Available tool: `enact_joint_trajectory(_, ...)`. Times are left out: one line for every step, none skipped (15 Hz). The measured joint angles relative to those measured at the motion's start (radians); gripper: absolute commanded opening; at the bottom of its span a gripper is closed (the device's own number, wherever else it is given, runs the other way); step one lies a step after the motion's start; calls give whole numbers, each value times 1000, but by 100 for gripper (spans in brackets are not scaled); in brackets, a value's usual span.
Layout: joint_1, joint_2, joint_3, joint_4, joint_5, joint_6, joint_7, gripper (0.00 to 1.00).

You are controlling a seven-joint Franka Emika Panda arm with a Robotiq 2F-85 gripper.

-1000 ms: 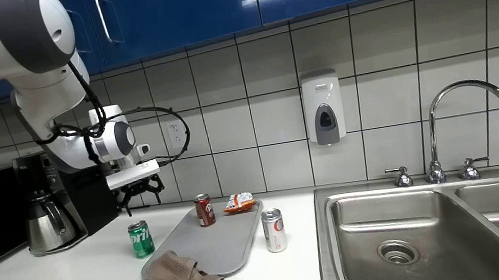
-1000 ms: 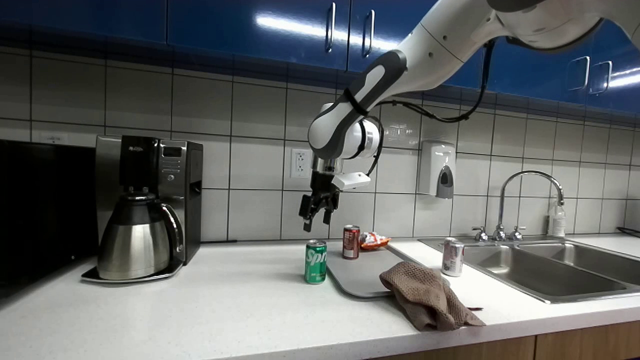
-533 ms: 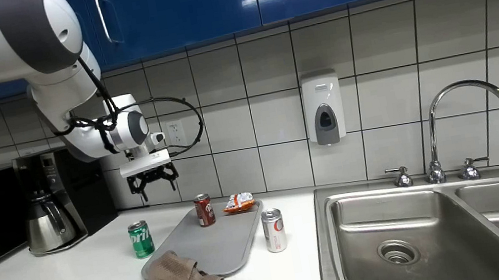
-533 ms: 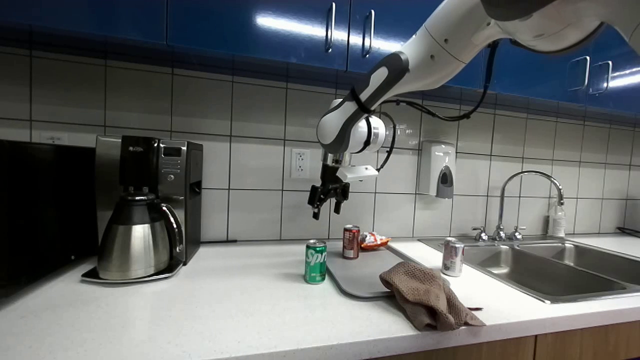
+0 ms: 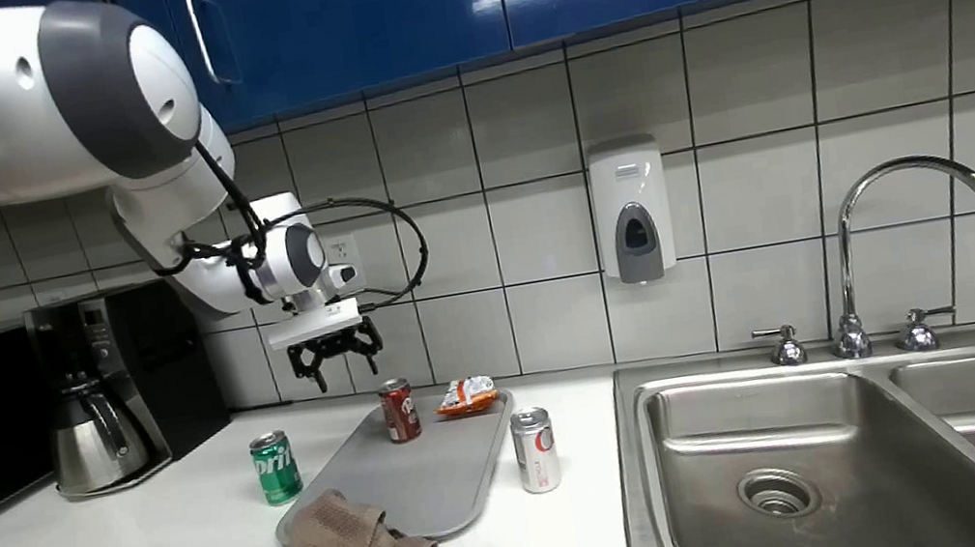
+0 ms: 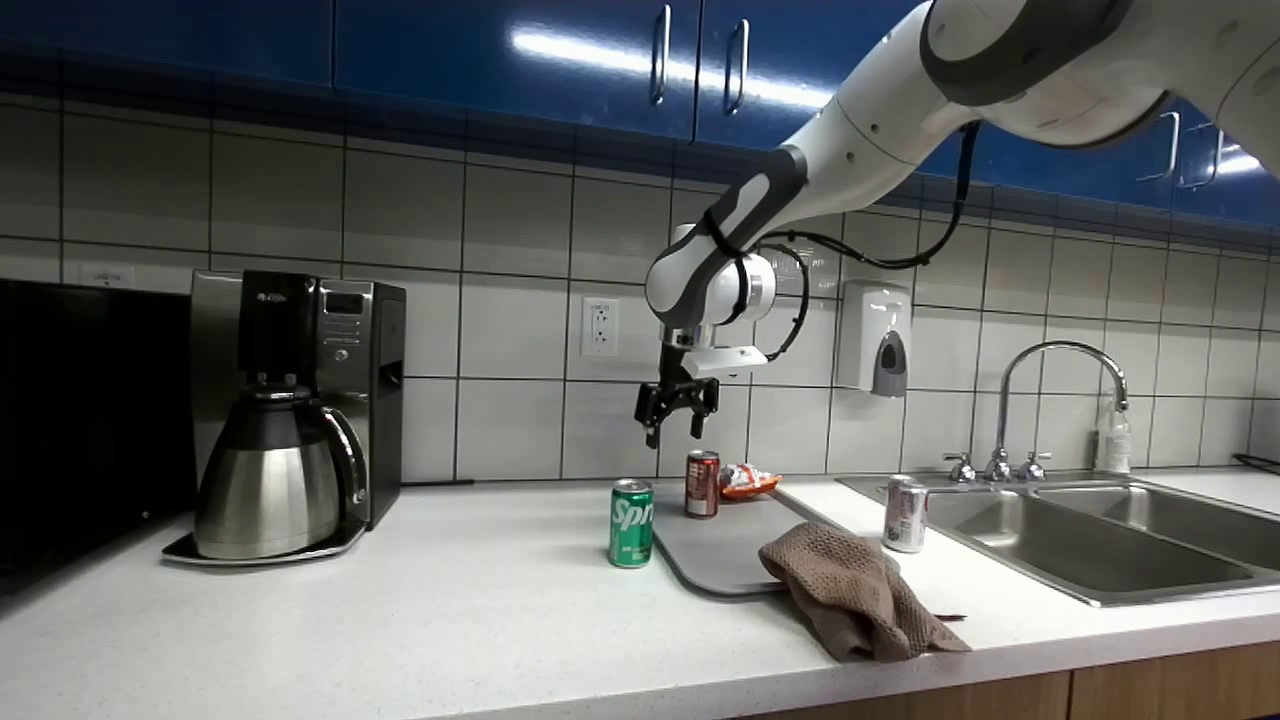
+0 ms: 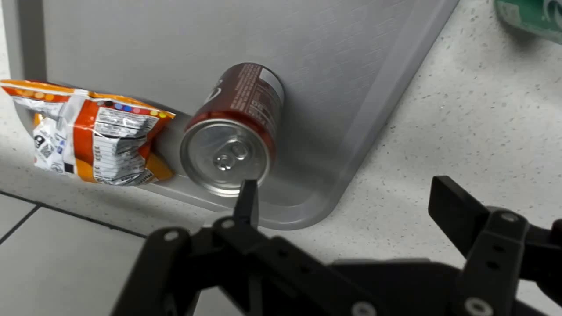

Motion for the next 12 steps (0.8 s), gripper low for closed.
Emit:
enact_joint_trajectory(-2,14,-6,19,0,-9,10,100)
enact_joint_trajectory(-6,28,-10,41,1,-23,19,100)
enact_joint_trajectory(-11,41,-12,62,4,-38,27,100)
enact_joint_trajectory(-17,53,-14,84,9,-53,32,100)
enact_joint_trajectory(-24,64,-14,103,15,-69,35,100)
enact_joint_trajectory(-30,74,-15,122,22,-84,35,100)
enact_joint_trajectory(-36,84,-16,141,31,-96,36,100)
enact_joint_trajectory(-42,92,-17,157,36,-107,36,100)
enact_joint_trajectory(-47,99,-18,172,41,-119,37,100)
enact_joint_trajectory(-52,107,-19,184,46,-126,38,100)
enact_joint_trajectory(-56,114,-20,195,48,-130,38,100)
enact_joint_trajectory(-60,121,-20,204,50,-135,39,100)
